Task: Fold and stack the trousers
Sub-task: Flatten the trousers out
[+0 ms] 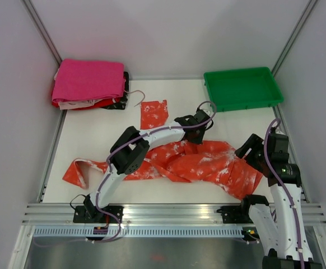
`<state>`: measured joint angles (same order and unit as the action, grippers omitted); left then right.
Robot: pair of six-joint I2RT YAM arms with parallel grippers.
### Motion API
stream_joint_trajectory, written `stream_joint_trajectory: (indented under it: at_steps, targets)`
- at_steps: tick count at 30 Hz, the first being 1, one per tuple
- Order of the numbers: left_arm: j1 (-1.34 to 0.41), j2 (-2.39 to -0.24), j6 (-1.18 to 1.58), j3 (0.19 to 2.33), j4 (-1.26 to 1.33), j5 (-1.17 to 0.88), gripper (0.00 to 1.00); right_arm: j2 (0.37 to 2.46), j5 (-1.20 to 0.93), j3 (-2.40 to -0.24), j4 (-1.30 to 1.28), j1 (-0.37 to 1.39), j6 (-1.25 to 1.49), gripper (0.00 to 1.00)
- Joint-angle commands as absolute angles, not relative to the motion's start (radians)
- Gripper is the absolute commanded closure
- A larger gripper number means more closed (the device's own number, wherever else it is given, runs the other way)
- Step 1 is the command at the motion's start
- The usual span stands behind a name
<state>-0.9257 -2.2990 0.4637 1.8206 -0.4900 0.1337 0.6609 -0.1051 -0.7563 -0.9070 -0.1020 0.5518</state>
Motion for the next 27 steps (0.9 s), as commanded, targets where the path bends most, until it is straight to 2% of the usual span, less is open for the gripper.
stream_joint_trajectory:
  at_steps: [1,10,13,20,21,22,23,27]
  targets:
    - [-0.910,-2.359,0.488,1.827,-0.425,0.152,0.98,0.676,-0.052,-0.795,-0.905,-0.104,0.580,0.21]
    - [-0.717,-2.309,0.508,1.888,-0.353,0.196,0.98,0.732,-0.086,-0.781,-0.802,-0.104,0.597,0.20]
    - [-0.706,-2.312,0.473,1.937,-0.331,0.210,0.98,0.758,-0.123,-0.775,-0.735,-0.104,0.609,0.19]
    - [-0.738,-2.312,0.390,1.983,-0.294,0.060,0.97,0.876,-0.166,-0.819,-0.637,-0.104,0.586,0.17]
    - [-0.742,-2.298,0.382,1.985,-0.310,0.043,0.63,0.896,-0.161,-0.825,-0.637,-0.104,0.578,0.17]
    - [-0.752,-2.284,0.379,1.982,-0.325,0.034,0.41,0.902,-0.155,-0.830,-0.637,-0.104,0.569,0.16]
    - [-0.756,-2.270,0.374,1.968,-0.365,0.031,0.01,0.907,-0.150,-0.841,-0.637,-0.104,0.551,0.16]
    - [-0.770,-2.102,0.348,1.803,-0.315,-0.027,0.00,0.908,-0.127,-0.864,-0.652,-0.106,0.537,0.14]
